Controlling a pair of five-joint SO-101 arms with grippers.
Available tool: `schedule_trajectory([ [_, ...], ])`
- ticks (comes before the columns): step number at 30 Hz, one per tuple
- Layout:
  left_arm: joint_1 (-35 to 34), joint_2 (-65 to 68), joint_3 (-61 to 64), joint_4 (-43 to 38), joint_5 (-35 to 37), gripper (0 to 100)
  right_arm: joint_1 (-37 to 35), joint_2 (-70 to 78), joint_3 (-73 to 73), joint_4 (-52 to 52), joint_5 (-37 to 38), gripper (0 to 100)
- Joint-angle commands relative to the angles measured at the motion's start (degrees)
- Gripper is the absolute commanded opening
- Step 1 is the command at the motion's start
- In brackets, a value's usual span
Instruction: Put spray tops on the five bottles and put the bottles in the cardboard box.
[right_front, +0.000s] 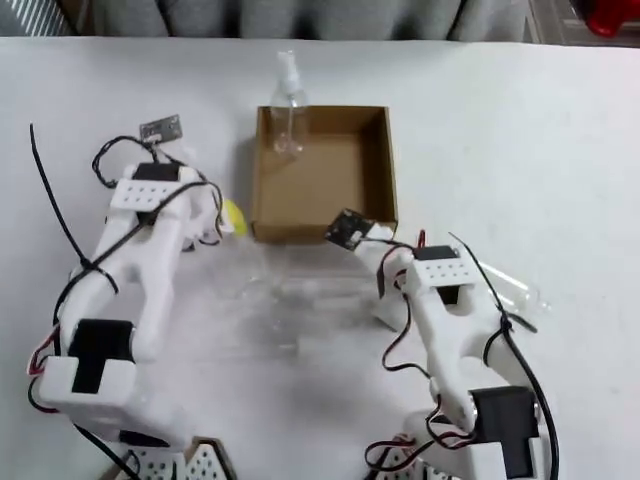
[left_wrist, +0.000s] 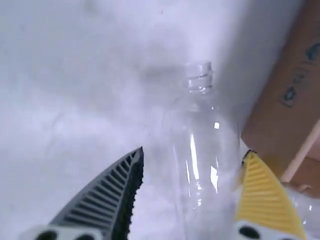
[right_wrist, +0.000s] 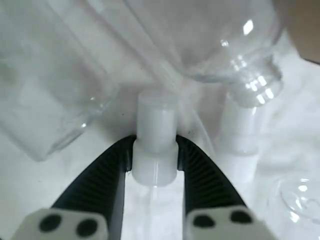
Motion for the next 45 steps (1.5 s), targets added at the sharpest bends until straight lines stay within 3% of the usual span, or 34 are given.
schedule_trajectory([
  [1,-0.84,0.4,-0.79,0.44,1.41,30,1.45,-0.22,-2.29,0.31,-0.35,1.6],
  [11,-0.92,10.77,-9.85,4.31,2.99,30,1.45,-0.22,-2.29,0.31,-0.35,1.6],
  [23,-2.95,9.27,-10.46,4.57,0.44,30,1.45,-0.22,-2.29,0.31,-0.26,1.6],
  [40,-1.1,3.56,-3.69,-3.16,-0.53,30,1.45,-0.22,-2.29,0.31,-0.26,1.6],
  [45,-1.01,3.3,-0.97,-6.59,2.81,30,1.45,-0.22,-2.29,0.31,-0.26,1.6],
])
